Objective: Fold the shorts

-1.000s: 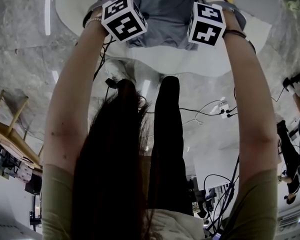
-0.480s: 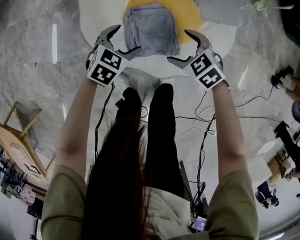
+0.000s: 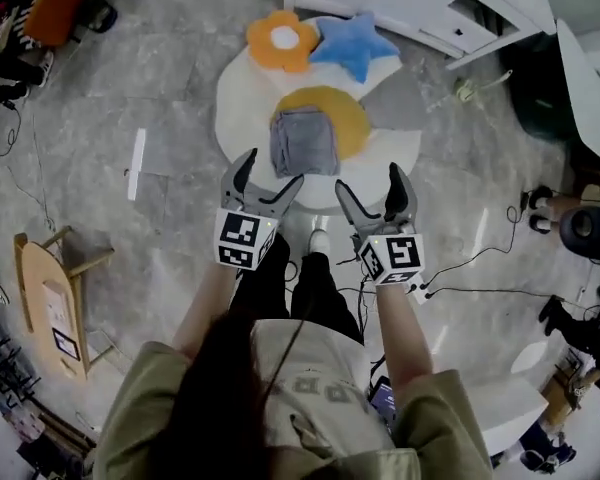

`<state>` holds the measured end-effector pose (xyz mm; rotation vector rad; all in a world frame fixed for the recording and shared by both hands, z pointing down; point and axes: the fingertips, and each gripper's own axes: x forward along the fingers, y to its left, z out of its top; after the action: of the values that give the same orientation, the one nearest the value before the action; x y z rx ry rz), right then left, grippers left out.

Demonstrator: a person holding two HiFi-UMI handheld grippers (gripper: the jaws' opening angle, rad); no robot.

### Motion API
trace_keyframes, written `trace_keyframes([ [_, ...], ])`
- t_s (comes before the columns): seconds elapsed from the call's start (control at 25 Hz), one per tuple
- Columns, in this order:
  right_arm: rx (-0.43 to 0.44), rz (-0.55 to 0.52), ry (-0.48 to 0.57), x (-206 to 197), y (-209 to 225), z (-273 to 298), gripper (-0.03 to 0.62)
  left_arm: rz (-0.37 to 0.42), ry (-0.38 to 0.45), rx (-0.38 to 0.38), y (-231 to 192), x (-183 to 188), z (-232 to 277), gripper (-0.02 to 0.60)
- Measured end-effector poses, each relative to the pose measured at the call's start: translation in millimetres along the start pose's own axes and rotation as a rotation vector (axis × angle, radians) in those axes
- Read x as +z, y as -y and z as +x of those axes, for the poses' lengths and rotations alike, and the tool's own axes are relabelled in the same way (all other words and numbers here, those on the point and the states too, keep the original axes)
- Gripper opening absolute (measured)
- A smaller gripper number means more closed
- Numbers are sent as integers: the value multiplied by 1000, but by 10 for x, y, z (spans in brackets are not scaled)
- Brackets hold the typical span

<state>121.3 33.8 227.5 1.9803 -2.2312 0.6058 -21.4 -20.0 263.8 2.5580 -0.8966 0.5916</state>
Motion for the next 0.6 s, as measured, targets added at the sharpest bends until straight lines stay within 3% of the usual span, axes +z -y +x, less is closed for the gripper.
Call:
trace_keyframes([
  [0.16,57,-126,128,849,-238,-312,460,-28,183,119,241,668,-539,403],
  [0.32,69,-238,216,1363,-417,-632,431,-24,315,217,475,1053,-976,403],
  [0.4,57,-265,243,1506,-454,-816,213,18,348,249,596,1191,-1160,399],
  [0.44,53,-269,254,1561,-462,-894,209,30,366,266,641,1261,-1254,373],
  [0.52,52,-264,274,1636,-482,-1033,207,39,415,301,708,1409,-1466,227],
  [0.6,51,-255,298,1702,-502,-1154,156,47,477,323,761,1567,-1660,163],
])
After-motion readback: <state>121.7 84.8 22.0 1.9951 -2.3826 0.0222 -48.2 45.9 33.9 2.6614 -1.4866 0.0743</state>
